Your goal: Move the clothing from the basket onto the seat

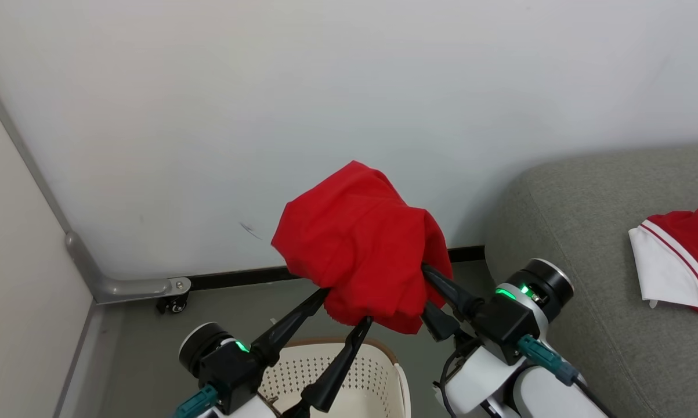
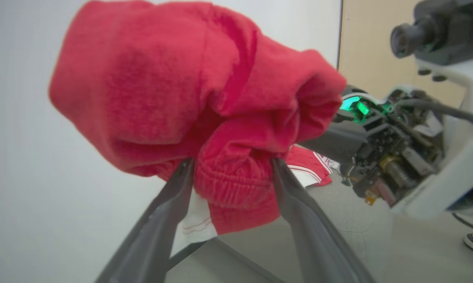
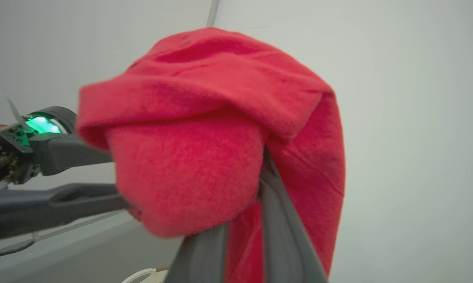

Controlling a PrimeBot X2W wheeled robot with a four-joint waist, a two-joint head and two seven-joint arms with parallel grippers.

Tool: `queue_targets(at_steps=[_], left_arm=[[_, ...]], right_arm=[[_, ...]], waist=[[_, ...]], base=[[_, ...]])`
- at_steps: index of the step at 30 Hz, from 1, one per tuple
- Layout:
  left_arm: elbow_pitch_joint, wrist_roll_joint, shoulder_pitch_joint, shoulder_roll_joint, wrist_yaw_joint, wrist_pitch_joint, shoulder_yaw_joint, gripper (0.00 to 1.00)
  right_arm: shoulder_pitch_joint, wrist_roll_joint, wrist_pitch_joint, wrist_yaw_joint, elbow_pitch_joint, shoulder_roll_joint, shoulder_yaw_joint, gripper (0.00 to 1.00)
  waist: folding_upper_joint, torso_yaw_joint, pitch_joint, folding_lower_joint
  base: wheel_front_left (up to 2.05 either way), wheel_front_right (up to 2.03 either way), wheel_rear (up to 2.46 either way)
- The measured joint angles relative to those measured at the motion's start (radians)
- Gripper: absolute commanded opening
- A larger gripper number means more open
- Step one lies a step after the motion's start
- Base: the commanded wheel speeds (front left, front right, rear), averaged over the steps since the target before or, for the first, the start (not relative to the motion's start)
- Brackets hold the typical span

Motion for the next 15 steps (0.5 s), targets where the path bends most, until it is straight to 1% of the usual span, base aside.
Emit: queue_targets(at_steps=[3,7,13,15], left_arm=[[0.008,0.0,0.0,0.001,0.0,0.0,0.007,1.0],[0.028,0.002,0.0,0.005,0.014,0.0,0.024,1.0],[0.08,-0.001,0.012,0.012,0.051,0.0,0.072,1.0],[0.109,-0.001,0.022,0.014,0.071,0.0,0.093,1.0]], right_arm=[[0.0,0.0,0.0,0.0,-0.015,0.0,-0.013,0.0],[0.001,-0.002,0.0,0.0,-0.021,0.0,-0.03,0.0],[0.004,-0.005,0.0,0.0,-0.037,0.001,-0.058,0.0],[0.007,-0.005,0.0,0.0,-0.046,0.001,-0.066,0.0]], waist=[[0.0,0.0,0.0,0.0],[0.0,0.001,0.001,0.0],[0.0,0.001,0.003,0.0],[0.0,0.001,0.005,0.0]], base=[[0.0,0.0,0.0],[0.0,0.0,0.0],[0.0,0.0,0.0],[0.0,0.0,0.0]])
